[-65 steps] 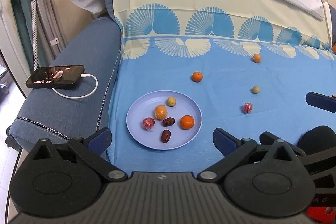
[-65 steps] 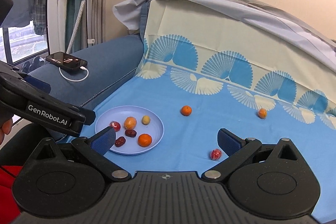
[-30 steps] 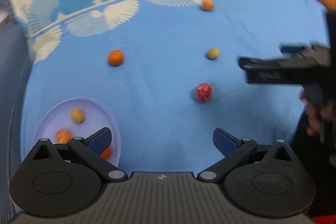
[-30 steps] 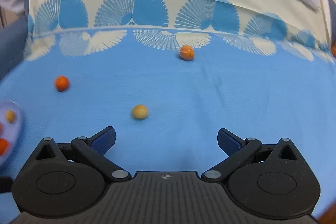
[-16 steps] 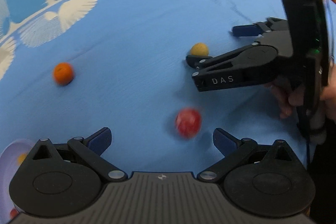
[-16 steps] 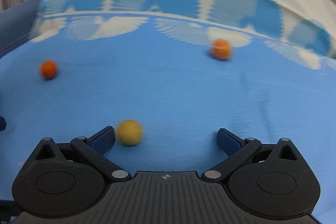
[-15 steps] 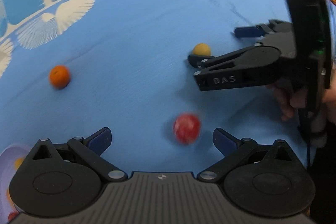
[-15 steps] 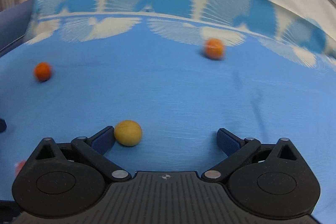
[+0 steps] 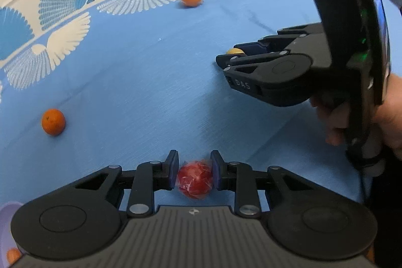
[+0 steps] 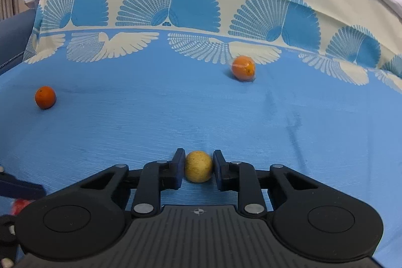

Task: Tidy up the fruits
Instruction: 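Grasp a red lychee with the left tool while the right tool grasps a yellow fruit, then carry the lychee and yellow fruit over the plate and open both tools, then move both tools away from the plate toward the last orange fruits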

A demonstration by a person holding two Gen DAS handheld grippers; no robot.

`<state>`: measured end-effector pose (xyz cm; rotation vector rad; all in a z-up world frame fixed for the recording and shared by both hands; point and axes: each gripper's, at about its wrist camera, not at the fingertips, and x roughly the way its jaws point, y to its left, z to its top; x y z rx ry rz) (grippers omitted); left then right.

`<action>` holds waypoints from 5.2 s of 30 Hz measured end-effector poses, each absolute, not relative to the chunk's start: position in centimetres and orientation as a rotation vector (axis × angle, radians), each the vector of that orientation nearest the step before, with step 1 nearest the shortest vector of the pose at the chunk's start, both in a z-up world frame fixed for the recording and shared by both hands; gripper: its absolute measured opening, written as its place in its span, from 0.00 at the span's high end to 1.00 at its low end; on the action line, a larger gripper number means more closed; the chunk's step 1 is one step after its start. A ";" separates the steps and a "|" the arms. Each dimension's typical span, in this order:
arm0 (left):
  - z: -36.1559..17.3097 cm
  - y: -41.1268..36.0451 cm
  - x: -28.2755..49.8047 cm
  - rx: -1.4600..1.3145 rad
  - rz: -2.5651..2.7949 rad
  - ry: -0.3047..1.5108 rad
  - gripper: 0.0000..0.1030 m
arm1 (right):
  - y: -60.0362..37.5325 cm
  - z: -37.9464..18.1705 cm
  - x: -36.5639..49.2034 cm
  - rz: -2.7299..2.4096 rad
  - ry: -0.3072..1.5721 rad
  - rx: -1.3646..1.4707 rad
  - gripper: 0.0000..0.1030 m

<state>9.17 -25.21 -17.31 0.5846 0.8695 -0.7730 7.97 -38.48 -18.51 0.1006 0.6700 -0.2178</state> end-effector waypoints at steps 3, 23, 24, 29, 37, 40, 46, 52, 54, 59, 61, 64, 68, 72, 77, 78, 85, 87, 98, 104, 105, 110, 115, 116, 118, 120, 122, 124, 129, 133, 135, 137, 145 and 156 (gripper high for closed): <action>-16.0 -24.5 8.8 0.576 -0.755 0.853 0.71 | -38.5 -18.0 7.7 -0.276 0.643 0.081 0.76; -3.7 -8.8 4.3 0.459 -0.429 0.824 0.70 | -25.4 -4.4 -4.9 -0.087 0.608 0.193 0.75; -3.4 -7.7 4.1 0.440 -0.412 0.830 0.70 | -24.4 -3.9 -5.0 -0.062 0.611 0.189 0.75; -1.6 -2.7 2.4 0.358 -0.340 0.825 0.70 | -20.2 -2.0 -5.1 0.038 0.618 0.156 0.75; -0.1 1.9 1.2 0.256 -0.305 0.805 0.70 | -15.3 -0.5 -6.0 0.116 0.629 0.074 0.75; 0.2 2.7 1.2 0.232 -0.300 0.797 0.70 | -14.3 0.0 -6.1 0.130 0.632 0.047 0.75; 0.4 3.3 2.2 0.198 -0.298 0.792 0.70 | -13.3 0.0 -5.4 0.149 0.650 0.019 0.75; -0.2 3.4 3.5 0.191 -0.292 0.805 0.70 | -12.6 -0.5 -4.2 0.175 0.677 0.013 0.75; -0.6 3.4 4.2 0.192 -0.289 0.812 0.70 | -12.3 -0.9 -3.5 0.184 0.690 0.014 0.75; -1.6 3.0 6.4 0.195 -0.283 0.822 0.70 | -11.7 -1.9 -1.3 0.203 0.713 0.010 0.75; -2.1 2.8 7.5 0.200 -0.282 0.824 0.70 | -11.5 -2.4 -0.2 0.206 0.723 0.008 0.75; -3.0 2.4 9.3 0.198 -0.276 0.832 0.70 | -11.3 -3.3 1.5 0.209 0.739 0.004 0.75; -4.5 1.9 12.0 0.190 -0.272 0.853 0.70 | -11.1 -5.0 3.9 0.204 0.773 0.004 0.75; -6.4 1.3 14.5 0.207 -0.273 0.881 0.71 | -10.8 -6.7 6.1 0.209 0.806 0.001 0.75; -8.8 0.6 16.8 0.237 -0.272 0.907 0.71 | -10.4 -8.4 8.3 0.241 0.833 -0.035 0.75; -9.2 0.5 17.2 0.242 -0.277 0.911 0.70 | -10.4 -8.7 8.7 0.247 0.836 -0.042 0.75; -8.9 0.6 17.5 0.222 -0.274 0.804 0.00 | -10.8 -9.0 10.1 0.213 0.817 -0.096 0.10; -8.3 0.6 16.8 0.238 -0.283 0.796 0.00 | -11.2 -8.6 9.4 0.208 0.813 -0.110 0.06; -5.7 2.1 7.6 0.327 -0.256 0.890 0.00 | -13.1 -4.5 0.0 0.167 0.881 -0.007 0.01; -3.8 2.6 3.1 0.294 -0.233 0.875 0.00 | -13.8 -1.2 -4.3 0.100 0.768 -0.007 0.01; -3.4 2.6 2.5 0.298 -0.238 0.863 0.00 | -13.9 -0.8 -4.6 0.091 0.748 -0.011 0.01; -1.4 2.0 0.7 0.308 -0.240 0.807 0.00 | -14.1 0.9 -7.3 0.067 0.672 -0.034 0.01; 0.4 2.0 -1.5 0.273 -0.247 0.754 0.00 | -14.2 2.3 -9.2 0.045 0.618 -0.046 0.01; 0.6 2.0 -2.1 0.276 -0.252 0.749 0.00 | -14.1 2.5 -9.6 0.043 0.609 -0.047 0.01; 0.8 1.8 -2.9 0.287 -0.267 0.743 0.00 | -14.2 2.9 -10.2 0.035 0.594 -0.052 0.01; 1.0 1.5 -3.7 0.300 -0.277 0.732 0.00 | -14.3 3.2 -10.8 0.026 0.580 -0.048 0.01; 1.1 1.2 -4.2 0.316 -0.286 0.717 0.00 | -14.6 3.3 -11.2 0.015 0.574 -0.036 0.01; 1.1 0.9 -4.6 0.333 -0.296 0.707 0.00 | -14.8 3.3 -11.4 0.009 0.573 -0.022 0.01; 1.4 0.7 -4.9 0.351 -0.287 0.688 0.00 | -14.9 3.2 -11.3 0.013 0.571 -0.015 0.01; 1.2 0.7 -4.7 0.356 -0.280 0.698 0.00 | -14.9 2.9 -11.0 0.018 0.579 -0.003 0.01; 1.1 0.7 -4.5 0.358 -0.279 0.704 0.00 | -15.1 2.7 -11.0 0.017 0.583 0.003 0.01; 1.0 0.7 -4.4 0.360 -0.279 0.709 0.00 | -15.2 2.6 -10.9 0.016 0.588 0.011 0.01; 0.4 0.6 -3.7 0.363 -0.280 0.734 0.00 | -15.3 1.9 -10.3 0.027 0.617 0.027 0.01; -0.4 -0.3 -2.1 0.362 -0.287 0.777 0.00 | -15.9 0.4 -9.2 0.012 0.663 0.071 0.01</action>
